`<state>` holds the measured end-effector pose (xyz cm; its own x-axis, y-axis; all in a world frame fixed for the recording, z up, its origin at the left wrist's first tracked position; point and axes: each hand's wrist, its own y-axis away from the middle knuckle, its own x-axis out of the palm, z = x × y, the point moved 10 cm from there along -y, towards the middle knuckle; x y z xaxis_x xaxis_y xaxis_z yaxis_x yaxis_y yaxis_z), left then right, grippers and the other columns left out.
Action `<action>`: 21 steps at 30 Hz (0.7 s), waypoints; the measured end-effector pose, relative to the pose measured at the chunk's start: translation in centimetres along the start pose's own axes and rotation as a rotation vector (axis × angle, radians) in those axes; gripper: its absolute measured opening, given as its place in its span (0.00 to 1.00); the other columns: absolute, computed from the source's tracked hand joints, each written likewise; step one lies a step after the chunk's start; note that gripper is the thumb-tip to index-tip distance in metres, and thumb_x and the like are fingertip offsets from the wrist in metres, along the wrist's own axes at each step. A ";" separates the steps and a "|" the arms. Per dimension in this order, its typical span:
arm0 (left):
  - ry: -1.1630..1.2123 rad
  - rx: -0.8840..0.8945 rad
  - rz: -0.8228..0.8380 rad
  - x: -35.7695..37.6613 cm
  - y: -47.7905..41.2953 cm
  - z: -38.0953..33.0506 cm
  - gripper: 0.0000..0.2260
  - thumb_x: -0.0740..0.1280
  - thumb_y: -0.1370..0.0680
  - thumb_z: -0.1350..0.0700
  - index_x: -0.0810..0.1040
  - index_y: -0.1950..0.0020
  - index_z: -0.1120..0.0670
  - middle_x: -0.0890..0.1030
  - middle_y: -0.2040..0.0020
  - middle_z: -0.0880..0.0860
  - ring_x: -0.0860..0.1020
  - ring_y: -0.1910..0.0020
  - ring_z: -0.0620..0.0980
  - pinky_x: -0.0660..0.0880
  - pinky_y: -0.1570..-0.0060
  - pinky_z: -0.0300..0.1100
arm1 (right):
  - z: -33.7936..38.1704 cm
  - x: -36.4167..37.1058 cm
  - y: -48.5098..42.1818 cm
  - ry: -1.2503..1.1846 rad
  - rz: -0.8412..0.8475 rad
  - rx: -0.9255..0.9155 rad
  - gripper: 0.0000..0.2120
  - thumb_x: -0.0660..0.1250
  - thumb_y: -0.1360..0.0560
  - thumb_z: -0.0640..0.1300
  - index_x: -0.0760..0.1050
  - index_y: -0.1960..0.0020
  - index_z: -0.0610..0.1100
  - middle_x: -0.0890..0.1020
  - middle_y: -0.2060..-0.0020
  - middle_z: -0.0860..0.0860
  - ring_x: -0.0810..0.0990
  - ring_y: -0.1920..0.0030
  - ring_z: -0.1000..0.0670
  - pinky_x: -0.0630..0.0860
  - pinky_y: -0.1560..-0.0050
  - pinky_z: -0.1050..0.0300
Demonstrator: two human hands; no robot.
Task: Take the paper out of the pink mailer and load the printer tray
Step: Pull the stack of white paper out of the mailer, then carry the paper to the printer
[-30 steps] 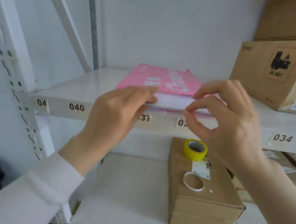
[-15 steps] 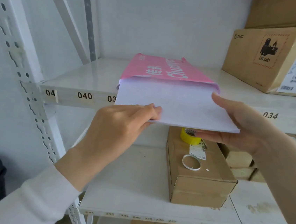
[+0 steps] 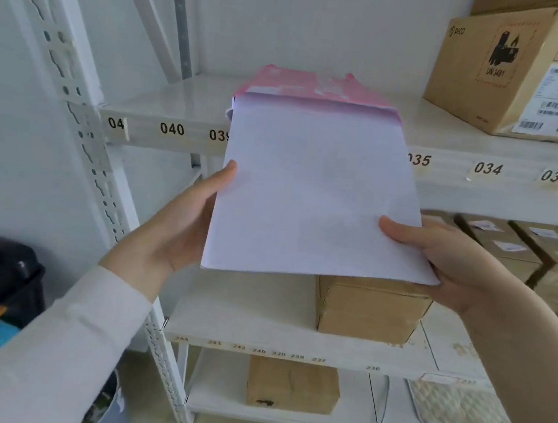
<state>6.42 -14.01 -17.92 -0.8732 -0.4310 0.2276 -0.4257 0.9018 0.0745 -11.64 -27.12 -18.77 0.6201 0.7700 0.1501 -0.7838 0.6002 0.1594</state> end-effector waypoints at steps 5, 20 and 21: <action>0.043 -0.049 0.005 0.9 1.8 4.9 0.15 0.61 0.28 0.43 0.83 0.55 0.50 0.86 0.57 0.48 0.83 0.59 0.47 0.79 0.66 0.37 | -5.2 -1.3 3.8 0.038 0.037 0.004 0.18 0.66 0.33 0.45 0.76 0.44 0.42 0.86 0.52 0.48 0.84 0.54 0.48 0.81 0.63 0.60; -0.205 -0.086 0.103 5.6 8.1 19.0 0.06 0.63 0.24 0.55 0.78 0.49 0.50 0.85 0.54 0.44 0.81 0.52 0.43 0.77 0.53 0.37 | -21.3 -4.7 17.7 -0.158 -0.137 0.227 0.20 0.71 0.33 0.53 0.79 0.46 0.42 0.85 0.51 0.46 0.83 0.50 0.46 0.81 0.57 0.56; -0.227 -0.123 0.140 6.7 8.3 20.4 0.09 0.65 0.25 0.53 0.77 0.46 0.51 0.83 0.50 0.46 0.80 0.49 0.45 0.76 0.48 0.41 | -22.1 -5.6 18.7 -0.177 -0.200 0.210 0.17 0.67 0.30 0.52 0.79 0.47 0.42 0.85 0.52 0.47 0.83 0.51 0.47 0.81 0.58 0.57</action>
<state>-7.80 -10.07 -35.57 -0.9582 -0.2853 0.0223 -0.2770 0.9443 0.1778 -30.49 -15.47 -38.21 0.7714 0.5809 0.2598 -0.6337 0.6636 0.3976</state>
